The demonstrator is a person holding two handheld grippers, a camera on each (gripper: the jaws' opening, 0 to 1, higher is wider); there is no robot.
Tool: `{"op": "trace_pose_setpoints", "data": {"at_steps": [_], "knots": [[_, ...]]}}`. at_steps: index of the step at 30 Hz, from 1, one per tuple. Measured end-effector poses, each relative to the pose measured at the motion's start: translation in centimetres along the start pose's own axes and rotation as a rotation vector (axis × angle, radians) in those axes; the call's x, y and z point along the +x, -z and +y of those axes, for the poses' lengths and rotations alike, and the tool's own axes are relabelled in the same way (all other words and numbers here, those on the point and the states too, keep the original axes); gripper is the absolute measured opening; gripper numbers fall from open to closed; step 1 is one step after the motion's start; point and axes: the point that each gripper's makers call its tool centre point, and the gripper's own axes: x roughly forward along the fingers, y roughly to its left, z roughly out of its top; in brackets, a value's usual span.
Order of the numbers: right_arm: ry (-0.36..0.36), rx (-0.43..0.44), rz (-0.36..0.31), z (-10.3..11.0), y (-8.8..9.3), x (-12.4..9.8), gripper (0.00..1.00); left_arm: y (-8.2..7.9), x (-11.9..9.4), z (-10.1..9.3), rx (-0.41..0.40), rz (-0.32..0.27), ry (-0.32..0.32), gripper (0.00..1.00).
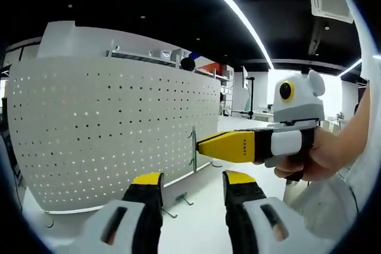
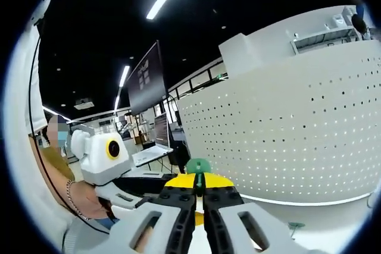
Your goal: Insert the hook assembly into the mounting plate slot until the hook locks in place.
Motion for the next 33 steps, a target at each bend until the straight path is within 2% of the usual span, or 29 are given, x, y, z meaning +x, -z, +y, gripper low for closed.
{"op": "trace_pose_setpoints", "data": {"at_steps": [3,8,11,20,24,33], "knots": [[-0.005,0.016,-0.003,0.0,0.1,0.0,0.00,0.3,0.2,-0.2,-0.018,0.012,0.011,0.63],[-0.006,0.025,0.000,-0.1,0.3,-0.2,0.00,1.0,0.5,-0.4,-0.001,0.044,0.014,0.84],[-0.003,0.026,0.002,-0.2,0.4,-0.2,0.00,1.4,0.6,-0.6,-0.005,0.061,0.016,0.91],[0.009,0.020,0.003,-0.4,0.2,-0.2,0.00,1.6,0.5,-0.7,0.024,0.078,0.025,0.89],[0.025,-0.002,-0.001,-0.9,-0.7,-0.3,0.00,2.6,0.3,-0.3,0.043,0.107,0.018,0.87],[0.080,-0.040,-0.012,-3.0,-2.3,-0.7,0.00,5.4,-1.2,0.5,0.006,0.160,-0.001,0.85]]}}
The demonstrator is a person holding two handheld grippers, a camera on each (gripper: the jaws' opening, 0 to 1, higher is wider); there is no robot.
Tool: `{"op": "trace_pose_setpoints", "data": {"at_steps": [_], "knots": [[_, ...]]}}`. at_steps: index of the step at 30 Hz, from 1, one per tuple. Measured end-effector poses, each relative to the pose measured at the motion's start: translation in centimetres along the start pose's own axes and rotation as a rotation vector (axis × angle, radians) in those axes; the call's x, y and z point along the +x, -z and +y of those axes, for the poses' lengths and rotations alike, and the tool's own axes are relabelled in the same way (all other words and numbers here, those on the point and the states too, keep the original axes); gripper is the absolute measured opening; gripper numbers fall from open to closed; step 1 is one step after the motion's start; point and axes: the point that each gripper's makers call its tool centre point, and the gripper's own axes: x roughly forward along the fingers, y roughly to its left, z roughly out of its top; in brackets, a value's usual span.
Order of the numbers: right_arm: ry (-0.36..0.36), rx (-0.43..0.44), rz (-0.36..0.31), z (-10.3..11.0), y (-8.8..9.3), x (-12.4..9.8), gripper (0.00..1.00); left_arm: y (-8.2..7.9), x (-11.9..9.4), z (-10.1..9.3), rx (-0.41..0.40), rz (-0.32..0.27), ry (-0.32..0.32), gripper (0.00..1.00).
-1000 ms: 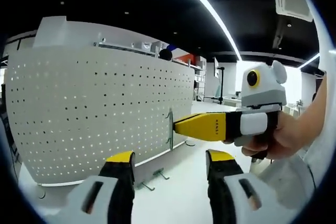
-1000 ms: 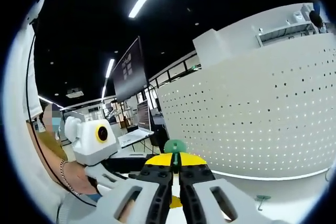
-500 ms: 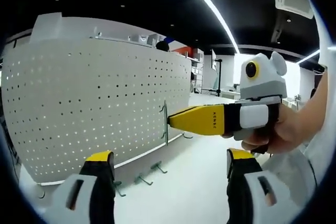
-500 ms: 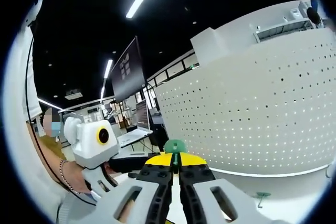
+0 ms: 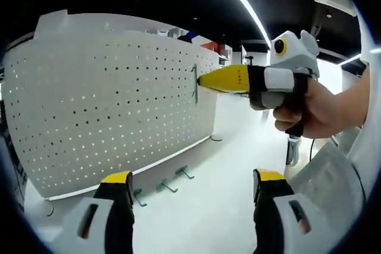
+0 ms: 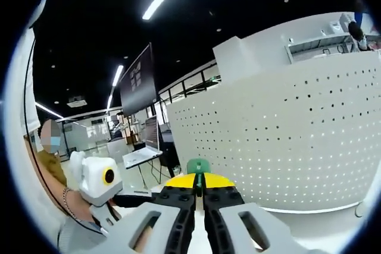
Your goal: Insert the hook assembly into the mounting plate slot until the hook locks in place.
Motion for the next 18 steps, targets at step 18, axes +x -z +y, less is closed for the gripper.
{"op": "trace_pose_setpoints", "data": {"at_steps": [18], "knots": [[0.134,-0.043,-0.030,-4.6,-2.7,-0.1,0.00,2.3,-1.1,0.6,-0.046,0.027,-0.028,0.82]]}}
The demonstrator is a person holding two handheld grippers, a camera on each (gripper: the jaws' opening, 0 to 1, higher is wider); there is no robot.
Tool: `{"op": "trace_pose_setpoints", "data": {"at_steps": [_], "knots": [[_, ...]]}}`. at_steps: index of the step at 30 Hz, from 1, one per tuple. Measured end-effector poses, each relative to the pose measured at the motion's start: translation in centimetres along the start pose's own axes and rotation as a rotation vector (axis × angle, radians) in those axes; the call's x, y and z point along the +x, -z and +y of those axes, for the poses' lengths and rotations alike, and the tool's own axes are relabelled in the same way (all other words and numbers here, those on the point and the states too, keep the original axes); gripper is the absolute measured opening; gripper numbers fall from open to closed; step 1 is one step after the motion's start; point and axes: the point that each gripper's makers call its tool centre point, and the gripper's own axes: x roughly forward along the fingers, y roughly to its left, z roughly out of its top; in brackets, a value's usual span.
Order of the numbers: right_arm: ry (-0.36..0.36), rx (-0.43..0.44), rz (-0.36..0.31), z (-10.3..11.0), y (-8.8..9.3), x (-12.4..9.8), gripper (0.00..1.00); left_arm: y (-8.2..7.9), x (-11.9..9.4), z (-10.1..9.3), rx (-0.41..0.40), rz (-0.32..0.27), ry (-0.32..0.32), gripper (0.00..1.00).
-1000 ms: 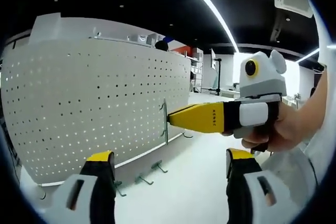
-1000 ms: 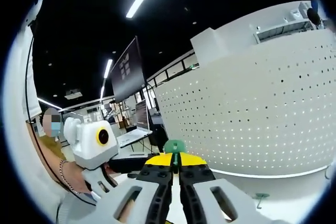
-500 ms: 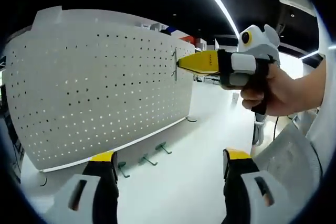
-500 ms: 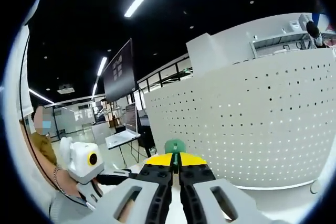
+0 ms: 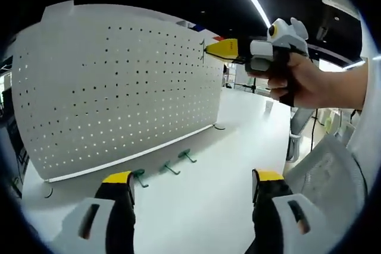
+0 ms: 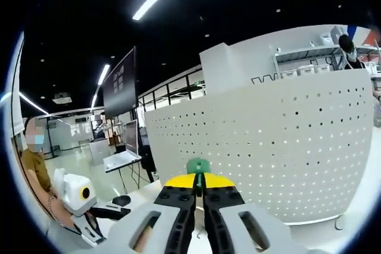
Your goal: Insert the hook assembly into the mounting plate slot until the hook locks in place.
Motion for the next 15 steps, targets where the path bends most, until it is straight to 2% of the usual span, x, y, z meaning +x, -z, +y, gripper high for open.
{"op": "trace_pose_setpoints", "data": {"at_steps": [6,15], "knots": [[0.055,-0.013,-0.009,-1.4,-0.8,0.8,0.00,-0.3,0.0,0.0,0.001,-0.011,-0.003,0.82],[0.124,-0.060,-0.039,-2.5,-2.8,3.1,0.00,0.3,-0.2,0.3,-0.012,-0.005,-0.015,0.81]]}}
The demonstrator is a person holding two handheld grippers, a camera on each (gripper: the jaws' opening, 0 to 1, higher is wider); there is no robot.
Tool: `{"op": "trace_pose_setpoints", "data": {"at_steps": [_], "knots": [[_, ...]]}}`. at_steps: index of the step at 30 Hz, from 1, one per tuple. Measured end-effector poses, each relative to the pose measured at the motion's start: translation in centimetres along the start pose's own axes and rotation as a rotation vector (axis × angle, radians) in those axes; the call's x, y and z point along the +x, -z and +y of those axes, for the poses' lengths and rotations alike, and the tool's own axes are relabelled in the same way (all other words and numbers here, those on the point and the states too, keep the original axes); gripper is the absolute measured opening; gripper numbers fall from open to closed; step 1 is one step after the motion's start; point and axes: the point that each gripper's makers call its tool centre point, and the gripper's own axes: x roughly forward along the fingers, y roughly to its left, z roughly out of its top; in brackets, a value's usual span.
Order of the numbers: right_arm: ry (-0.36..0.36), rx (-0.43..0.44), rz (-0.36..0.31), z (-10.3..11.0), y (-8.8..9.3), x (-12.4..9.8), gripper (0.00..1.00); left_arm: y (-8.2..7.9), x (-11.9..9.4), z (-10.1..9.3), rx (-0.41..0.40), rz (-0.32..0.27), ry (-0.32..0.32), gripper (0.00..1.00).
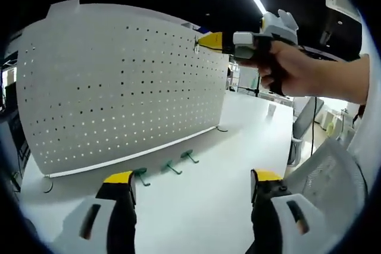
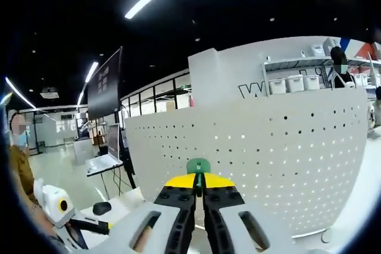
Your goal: Insert the hook assembly into the mounting plate slot until the hook locks in place.
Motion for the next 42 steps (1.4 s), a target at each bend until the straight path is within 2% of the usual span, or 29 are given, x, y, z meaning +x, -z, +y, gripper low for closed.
{"op": "trace_pose_setpoints", "data": {"at_steps": [10,20,27,31,42], "knots": [[0.070,-0.014,-0.056,-0.3,-2.0,3.2,0.00,0.3,0.0,0.1,0.007,0.000,-0.005,0.81],[0.111,-0.020,-0.089,-0.2,-2.4,5.8,0.00,0.4,-0.3,0.2,0.033,-0.003,-0.012,0.77],[0.141,-0.018,-0.117,-0.2,-2.9,7.6,0.00,0.4,-0.3,0.3,0.026,-0.009,-0.011,0.78],[0.151,-0.044,-0.122,0.0,-3.0,8.8,0.00,0.3,-0.3,0.3,0.030,-0.014,-0.016,0.78],[0.174,-0.073,-0.133,-0.1,-3.1,10.4,0.00,0.4,-0.3,0.4,0.026,-0.007,-0.016,0.79]]}}
